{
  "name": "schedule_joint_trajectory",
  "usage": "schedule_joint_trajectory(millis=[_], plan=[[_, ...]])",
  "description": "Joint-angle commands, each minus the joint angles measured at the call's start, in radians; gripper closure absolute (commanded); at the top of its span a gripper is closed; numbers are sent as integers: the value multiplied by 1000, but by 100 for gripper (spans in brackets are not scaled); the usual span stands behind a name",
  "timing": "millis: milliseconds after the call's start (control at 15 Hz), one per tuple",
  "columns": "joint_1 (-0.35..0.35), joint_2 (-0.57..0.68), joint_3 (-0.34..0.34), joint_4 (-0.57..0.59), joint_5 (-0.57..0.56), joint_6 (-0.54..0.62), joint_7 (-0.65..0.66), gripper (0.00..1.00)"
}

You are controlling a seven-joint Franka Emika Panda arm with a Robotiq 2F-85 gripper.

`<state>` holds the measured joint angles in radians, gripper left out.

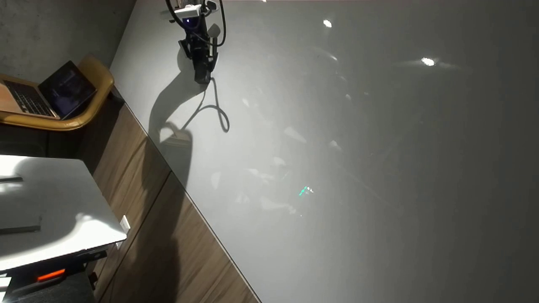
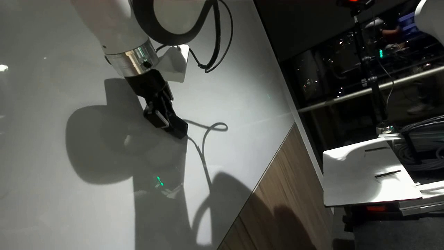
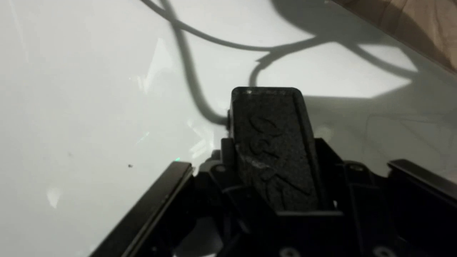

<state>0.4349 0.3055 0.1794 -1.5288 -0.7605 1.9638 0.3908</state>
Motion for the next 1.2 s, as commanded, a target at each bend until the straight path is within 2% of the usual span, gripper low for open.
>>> schedule_joint_trajectory(millis=[0, 467, 1133], plan=[[5, 38, -4, 117, -76, 5, -47, 70], [-16, 45, -9, 97, -50, 33, -37, 70], [-47, 129, -25, 92, -8, 85, -7, 70]])
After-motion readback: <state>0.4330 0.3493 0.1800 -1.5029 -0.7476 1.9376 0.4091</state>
